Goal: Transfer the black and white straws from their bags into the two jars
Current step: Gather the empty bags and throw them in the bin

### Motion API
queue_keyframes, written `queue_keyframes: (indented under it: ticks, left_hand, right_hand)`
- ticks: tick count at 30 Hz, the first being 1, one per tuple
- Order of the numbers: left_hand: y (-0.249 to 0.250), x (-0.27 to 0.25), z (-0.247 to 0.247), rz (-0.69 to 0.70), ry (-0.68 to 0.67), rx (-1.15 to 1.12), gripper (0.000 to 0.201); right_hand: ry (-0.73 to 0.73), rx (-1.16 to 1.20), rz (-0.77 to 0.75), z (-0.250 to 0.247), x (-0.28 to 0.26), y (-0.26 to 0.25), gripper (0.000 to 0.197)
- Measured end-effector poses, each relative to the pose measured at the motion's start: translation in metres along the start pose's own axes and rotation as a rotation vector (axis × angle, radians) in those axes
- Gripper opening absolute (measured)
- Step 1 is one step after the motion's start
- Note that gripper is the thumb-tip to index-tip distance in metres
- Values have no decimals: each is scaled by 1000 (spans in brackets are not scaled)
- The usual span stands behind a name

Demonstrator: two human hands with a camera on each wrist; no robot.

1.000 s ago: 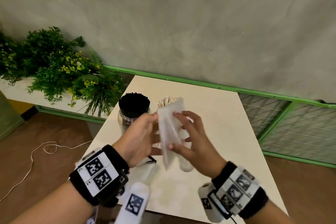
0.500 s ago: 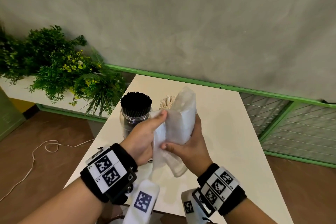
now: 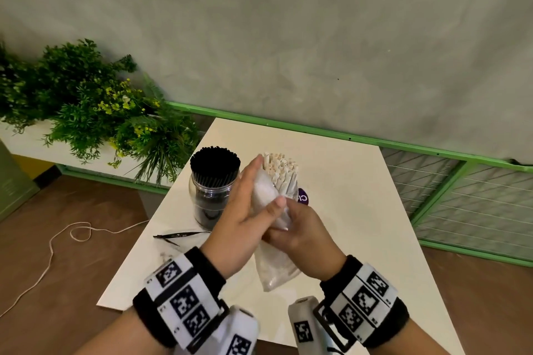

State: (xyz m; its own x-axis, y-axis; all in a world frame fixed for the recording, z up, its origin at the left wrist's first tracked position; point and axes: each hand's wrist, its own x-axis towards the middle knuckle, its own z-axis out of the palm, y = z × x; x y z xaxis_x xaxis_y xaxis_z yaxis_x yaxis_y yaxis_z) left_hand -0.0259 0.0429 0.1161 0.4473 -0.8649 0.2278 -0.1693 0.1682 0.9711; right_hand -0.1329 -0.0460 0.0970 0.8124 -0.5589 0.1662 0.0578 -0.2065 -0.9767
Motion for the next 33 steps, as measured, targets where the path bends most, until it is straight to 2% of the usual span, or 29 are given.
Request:
queue_keyframes:
  ticks: [3, 4, 5, 7, 9, 11, 13, 15, 17, 19, 21, 23, 25, 26, 28, 30, 33]
  left_hand:
    - [4, 8, -8, -29, -43, -95, 49]
    - [6, 10, -10, -26, 4, -106, 38]
    - [7, 12, -14, -6, 87, -86, 28]
    - [8, 17, -19, 16, 272, -48, 19]
    - [7, 21, -23, -5, 408, -64, 18]
    - [5, 23, -23, -31, 460, -107, 17]
    - [5, 21, -23, -85, 427, -207, 17]
    - [8, 20, -23, -146, 310, -317, 14]
    - [11, 20, -25, -195, 201, -435, 7]
    - [9, 21, -26, -256, 158, -569, 9]
    - [2, 22, -25, -295, 179, -633, 10]
    - [-8, 22, -24, -243, 267, -446, 10]
    - [-21, 21, -27, -86, 333, -19, 14]
    - [-25, 20, -29, -16, 336, 177, 12]
    - [-27, 16, -28, 20, 290, 341, 5]
    - [-22, 10, -22, -52, 221, 248, 10]
    - [1, 5, -8, -317, 41, -305, 23]
  right_hand:
    - [-106, -36, 8, -5, 2, -11, 12]
    - [-95, -130, -19, -8, 4, -12, 14]
    - [-33, -321, -84, -12, 6, -12, 17]
    - [198, -779, -259, -17, 9, -12, 32]
    - [380, -933, -343, -11, 5, -14, 50]
    - [357, -1007, -370, 0, 0, -12, 69]
    - [294, -1096, -349, 1, 0, -1, 81]
    - [275, -1060, -324, -6, 7, 8, 85]
    - [225, -890, -331, -10, 12, 12, 89]
    - [193, -696, -318, -7, 12, 11, 87]
    - [246, -601, -299, -3, 10, 11, 77]
    - [303, -555, -268, -4, 8, 10, 68]
    - [306, -539, -246, -6, 8, 10, 66]
    - [300, -530, -240, -6, 7, 9, 64]
    - [297, -502, -270, -2, 7, 5, 65]
    - [295, -570, -361, 6, 8, 4, 70]
    - [244, -661, -463, 18, 10, 9, 72]
